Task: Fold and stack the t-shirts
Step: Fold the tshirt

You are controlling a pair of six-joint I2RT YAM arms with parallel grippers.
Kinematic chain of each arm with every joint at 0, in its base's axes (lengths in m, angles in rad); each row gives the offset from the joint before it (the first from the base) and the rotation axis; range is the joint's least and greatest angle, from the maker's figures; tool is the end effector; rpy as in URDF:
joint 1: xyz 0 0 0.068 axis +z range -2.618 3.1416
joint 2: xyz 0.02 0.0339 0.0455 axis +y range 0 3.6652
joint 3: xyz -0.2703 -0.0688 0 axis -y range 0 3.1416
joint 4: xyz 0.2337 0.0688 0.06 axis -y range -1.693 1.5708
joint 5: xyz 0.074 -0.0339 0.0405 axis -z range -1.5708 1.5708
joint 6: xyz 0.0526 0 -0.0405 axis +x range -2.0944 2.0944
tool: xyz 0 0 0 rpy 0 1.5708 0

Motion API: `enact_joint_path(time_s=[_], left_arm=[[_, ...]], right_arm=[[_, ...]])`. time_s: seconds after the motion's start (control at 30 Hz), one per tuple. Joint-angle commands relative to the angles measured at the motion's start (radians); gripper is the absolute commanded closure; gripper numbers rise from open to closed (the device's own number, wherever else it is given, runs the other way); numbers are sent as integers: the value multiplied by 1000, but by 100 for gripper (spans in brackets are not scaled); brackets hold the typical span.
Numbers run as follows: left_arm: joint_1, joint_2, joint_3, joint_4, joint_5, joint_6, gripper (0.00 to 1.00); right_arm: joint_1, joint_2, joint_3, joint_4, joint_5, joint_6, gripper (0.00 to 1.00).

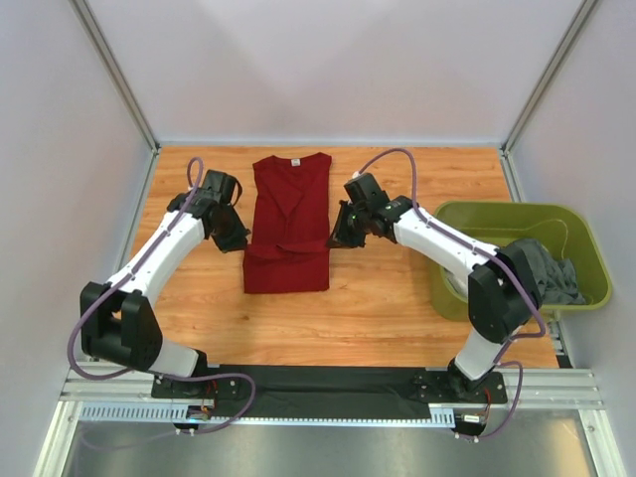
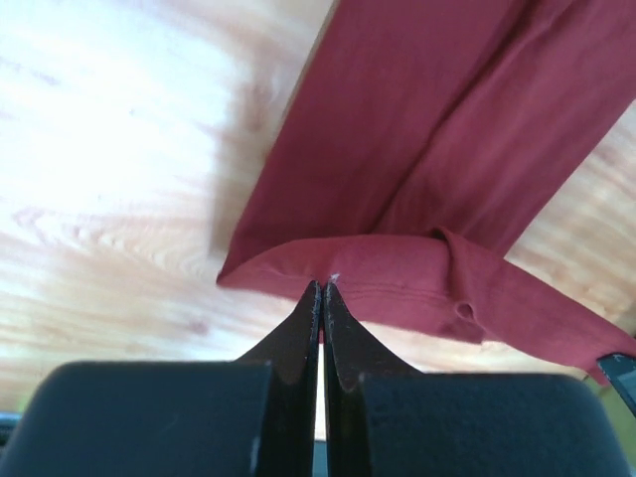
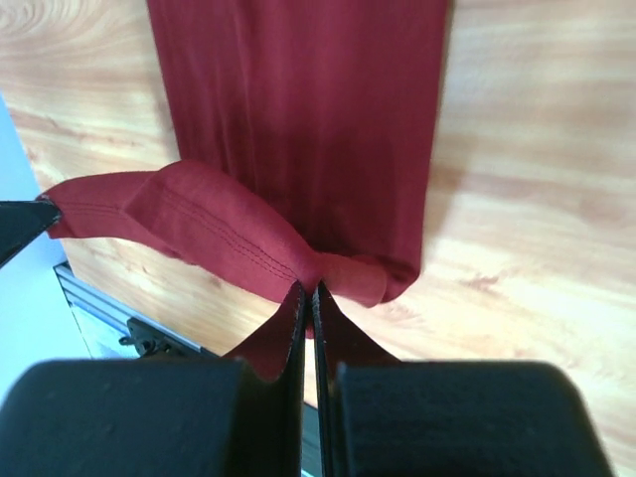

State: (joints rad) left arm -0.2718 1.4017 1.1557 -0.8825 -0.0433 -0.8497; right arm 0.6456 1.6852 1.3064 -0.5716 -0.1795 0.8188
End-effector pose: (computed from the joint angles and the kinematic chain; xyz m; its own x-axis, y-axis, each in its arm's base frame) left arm 0.2607 -0.0703 0.2669 -0.7628 -0.5664 -0.3120 -0.4886 0.8209 -0.2956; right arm 0.2845 0.2261 0.2490 -0.9369 0.1939 -0.2910 0.0136 0.8517 0.5238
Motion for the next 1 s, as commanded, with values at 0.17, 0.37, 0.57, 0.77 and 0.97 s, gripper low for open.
enact_joint_path(time_s=[0.17, 0.37, 0.57, 0.77, 0.97], left_arm=[[23, 152, 160, 68, -20, 84, 100], [39, 233, 197, 68, -46, 92, 100], [62, 302, 220, 97, -33, 113, 100], [75, 376, 269, 112, -24, 135, 100], [85, 430, 286, 125, -17, 144, 100]], right_arm=[[-87, 128, 126, 19, -124, -89, 100], [-96, 237, 198, 18, -138, -127, 100], [-115, 313, 275, 10, -132, -139, 100], [-139, 375, 329, -16, -129, -150, 100], [-141, 450, 404, -50, -132, -162, 100]])
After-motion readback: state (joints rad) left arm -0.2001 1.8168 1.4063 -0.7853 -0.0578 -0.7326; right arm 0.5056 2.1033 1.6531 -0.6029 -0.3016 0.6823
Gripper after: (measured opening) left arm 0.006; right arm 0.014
